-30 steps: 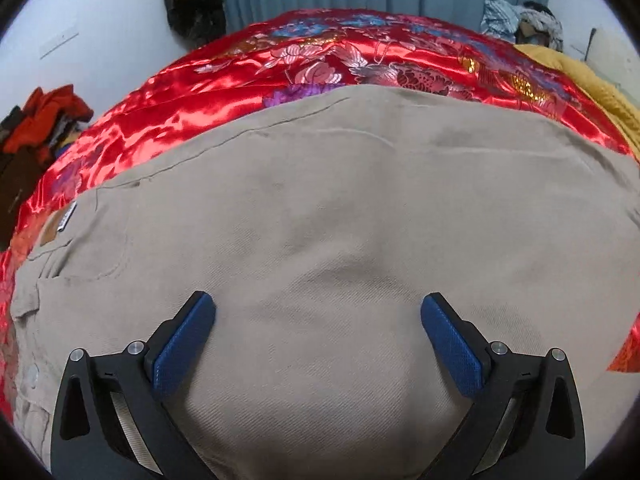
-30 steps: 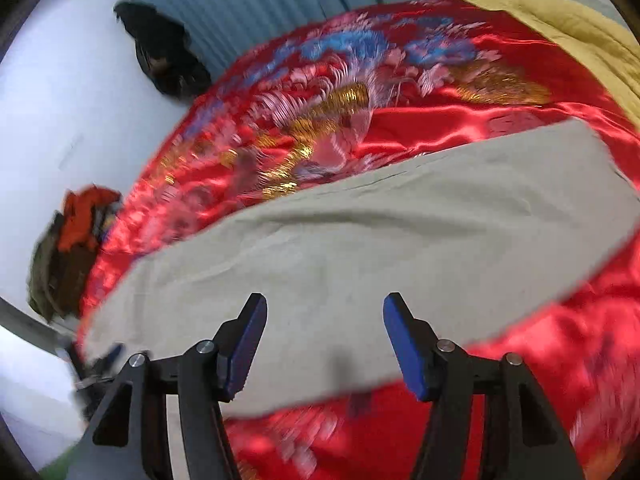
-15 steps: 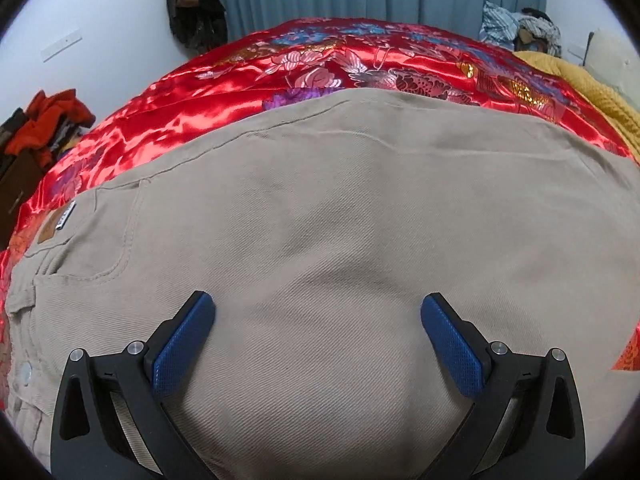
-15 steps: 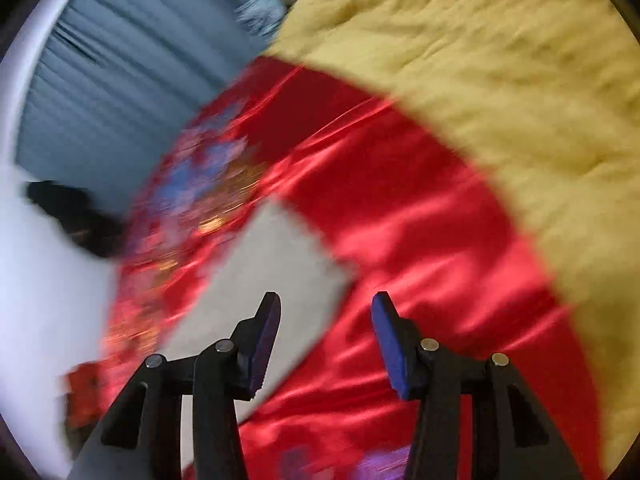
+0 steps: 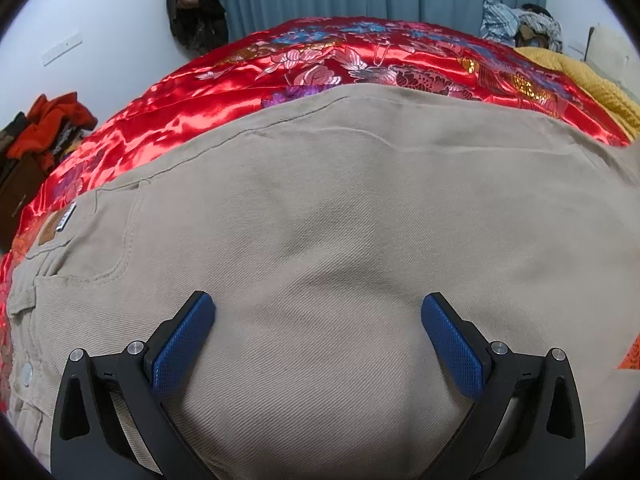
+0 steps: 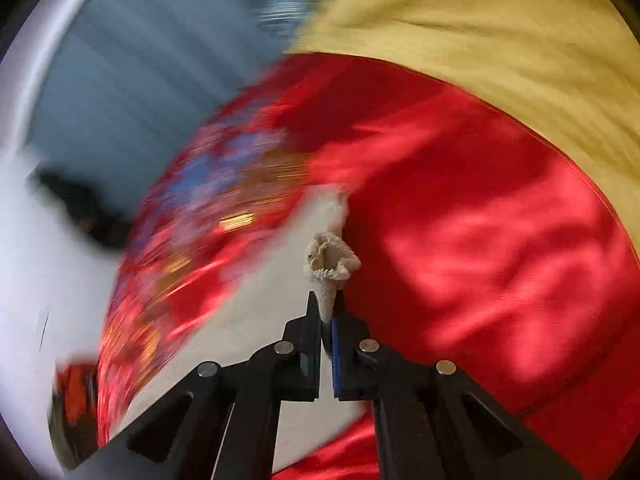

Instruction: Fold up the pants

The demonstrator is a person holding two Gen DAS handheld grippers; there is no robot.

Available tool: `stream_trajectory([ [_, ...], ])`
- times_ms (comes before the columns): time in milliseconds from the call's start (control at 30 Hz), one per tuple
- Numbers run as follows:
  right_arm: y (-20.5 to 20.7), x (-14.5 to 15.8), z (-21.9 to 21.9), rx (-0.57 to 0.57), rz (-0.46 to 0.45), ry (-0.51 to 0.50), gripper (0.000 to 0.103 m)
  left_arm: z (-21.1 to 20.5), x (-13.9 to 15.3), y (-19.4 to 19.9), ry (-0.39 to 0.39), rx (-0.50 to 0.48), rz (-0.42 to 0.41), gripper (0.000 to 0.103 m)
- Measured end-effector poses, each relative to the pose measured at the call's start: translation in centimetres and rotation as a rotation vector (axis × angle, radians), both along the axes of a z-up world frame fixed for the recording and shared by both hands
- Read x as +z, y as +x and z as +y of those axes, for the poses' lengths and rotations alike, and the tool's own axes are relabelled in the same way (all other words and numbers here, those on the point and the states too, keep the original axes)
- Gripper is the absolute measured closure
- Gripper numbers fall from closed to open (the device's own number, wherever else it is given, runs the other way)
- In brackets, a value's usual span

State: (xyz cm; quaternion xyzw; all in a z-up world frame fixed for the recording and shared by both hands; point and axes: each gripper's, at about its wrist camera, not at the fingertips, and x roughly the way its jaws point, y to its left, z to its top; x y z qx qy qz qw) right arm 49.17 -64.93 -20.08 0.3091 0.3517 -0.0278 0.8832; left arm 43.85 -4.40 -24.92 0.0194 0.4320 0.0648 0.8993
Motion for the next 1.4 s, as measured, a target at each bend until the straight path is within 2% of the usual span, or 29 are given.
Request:
stream_trajectory([
  [100, -5.9, 5.5, 6.0, 0.297, -0.142, -0.079, 0.099, 0.0, 0.0, 0.0, 0.003, 0.000, 0.001, 0.001],
  [167, -10.9, 7.5, 8.5, 0.434, -0.204, -0.088, 0.099, 0.0, -0.1, 0.1, 0.007, 0.000, 0.004, 0.001],
  [267, -19.9, 8.2, 9.5, 0.535, -0.212, -0.132, 0.099, -0.1, -0.1, 0.1, 0.015, 0.000, 0.007, 0.001],
  [333, -23.6, 6.2, 7.8, 0.479, -0.146, -0.139, 0.099, -0.1, -0.1, 0.2, 0.022, 0.000, 0.011, 0.001],
  [400, -26.6, 2.8, 4.4, 0.325, -0.003, -0.168, 0.097, -0.2, -0.1, 0.3, 0.028, 0.001, 0.015, 0.001],
  [467, -28.5, -0.4, 1.4, 0.128, 0.184, -0.291, 0.088, -0.3, -0.1, 0.5, 0.038, 0.004, 0.025, 0.001],
  [500, -29.5, -1.5, 0.1, 0.025, 0.267, -0.349, 0.068, -0.3, 0.0, 0.5, 0.040, 0.006, 0.029, 0.001],
  [533, -30.4, -1.9, -0.8, -0.054, 0.304, -0.366, 0.049, -0.3, 0.0, 0.7, 0.043, 0.009, 0.038, 0.001],
  [567, -31.8, -1.9, -1.6, -0.139, 0.309, -0.360, 0.043, -0.3, 0.0, 0.7, 0.043, 0.012, 0.044, 0.001],
  [667, -34.9, -0.3, -1.9, -0.284, 0.277, -0.364, 0.039, -0.3, 0.4, 0.9, 0.050, 0.028, 0.069, 0.001],
  [733, -36.5, 1.3, -0.1, -0.351, 0.252, -0.400, 0.029, -0.7, 1.3, 0.3, 0.068, 0.040, 0.094, 0.001],
  [833, -39.3, 4.1, 4.0, -0.397, 0.193, -0.428, 0.027, -1.4, 3.2, -1.8, 0.068, 0.024, 0.077, 0.001],
  [933, -39.2, 5.5, 9.5, -0.375, 0.125, -0.445, 0.022, -2.7, 5.7, -6.7, 0.016, -0.045, 0.015, 0.001],
  [1000, -39.0, 6.1, 13.7, -0.311, 0.081, -0.449, 0.020, -3.3, 6.4, -9.9, -0.016, -0.095, 0.007, 0.001],
  [1067, -38.1, 5.8, 18.7, -0.199, 0.052, -0.442, 0.019, -3.8, 6.4, -13.4, -0.045, -0.136, 0.010, 0.001],
  [1167, -36.3, 3.7, 25.3, -0.052, 0.055, -0.463, 0.019, -3.9, 4.8, -17.1, -0.067, -0.163, 0.037, 0.001],
  [1267, -35.0, 0.1, 30.0, 0.039, 0.079, -0.503, 0.019, -3.7, 1.0, -18.0, -0.076, -0.190, 0.147, 0.001],
  [1333, -33.7, -4.2, 32.0, 0.106, 0.205, -0.550, 0.018, -3.6, 0.7, -18.7, -0.069, -0.213, 0.094, 0.001],
  [1367, -33.4, -6.1, 32.6, 0.125, 0.252, -0.574, 0.017, -3.7, 0.7, -18.8, -0.064, -0.222, 0.093, 0.001],
  [1400, -33.9, -6.3, 32.8, 0.112, 0.209, -0.595, 0.016, -3.6, 0.7, -18.7, -0.069, -0.225, 0.096, 0.001],
])
